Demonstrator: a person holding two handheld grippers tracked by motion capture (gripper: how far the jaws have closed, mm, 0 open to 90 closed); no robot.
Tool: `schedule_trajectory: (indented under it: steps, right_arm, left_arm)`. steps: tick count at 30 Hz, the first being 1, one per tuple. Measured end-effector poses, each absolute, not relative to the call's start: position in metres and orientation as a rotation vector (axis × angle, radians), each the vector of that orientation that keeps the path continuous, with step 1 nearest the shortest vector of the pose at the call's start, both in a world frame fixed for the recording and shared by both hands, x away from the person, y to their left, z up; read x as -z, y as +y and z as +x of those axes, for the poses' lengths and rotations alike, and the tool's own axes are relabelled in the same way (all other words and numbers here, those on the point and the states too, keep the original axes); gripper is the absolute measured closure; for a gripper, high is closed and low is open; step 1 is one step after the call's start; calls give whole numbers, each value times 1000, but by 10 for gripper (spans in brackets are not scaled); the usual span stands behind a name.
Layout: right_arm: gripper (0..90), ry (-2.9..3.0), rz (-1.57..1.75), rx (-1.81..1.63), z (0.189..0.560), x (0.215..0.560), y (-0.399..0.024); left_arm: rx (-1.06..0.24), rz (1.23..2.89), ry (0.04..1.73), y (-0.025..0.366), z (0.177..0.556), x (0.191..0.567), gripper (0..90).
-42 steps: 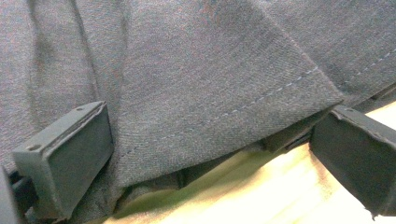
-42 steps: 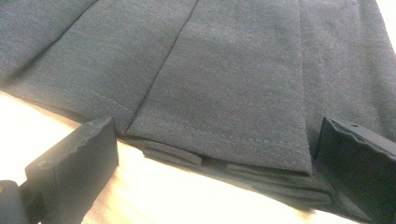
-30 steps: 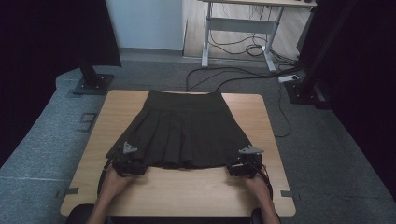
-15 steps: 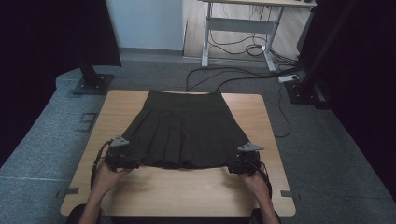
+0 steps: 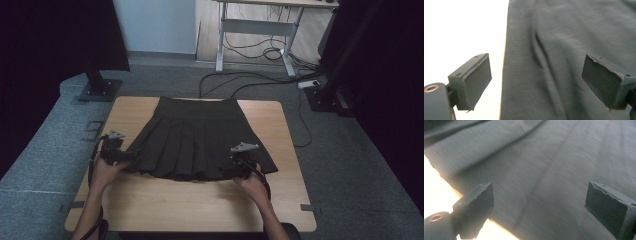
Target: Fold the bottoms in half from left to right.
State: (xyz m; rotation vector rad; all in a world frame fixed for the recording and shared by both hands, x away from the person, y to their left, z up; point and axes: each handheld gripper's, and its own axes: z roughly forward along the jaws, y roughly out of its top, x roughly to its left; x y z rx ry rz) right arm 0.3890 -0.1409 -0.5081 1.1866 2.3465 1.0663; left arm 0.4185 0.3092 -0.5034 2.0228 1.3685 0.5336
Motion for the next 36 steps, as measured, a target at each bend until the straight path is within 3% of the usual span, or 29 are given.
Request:
schedule_trajectory:
  steps: [9, 14, 30, 36]
  right_arm:
    - [78, 2390, 1166, -1059, 400, 516, -99]
    - [78, 2404, 1176, -1022, 402, 530, -87]
    - [87, 2379, 1190, -918, 398, 545, -96]
    - [94, 2405, 1185, -901, 386, 543, -106]
  left_arm:
    - [-545, 2090, 1447, 314, 430, 534, 124]
    - [-529, 2040, 1441, 317, 423, 542, 147]
    - [-492, 2084, 1393, 296, 393, 541, 160]
    - [-363, 2133, 1354, 296, 384, 524, 144]
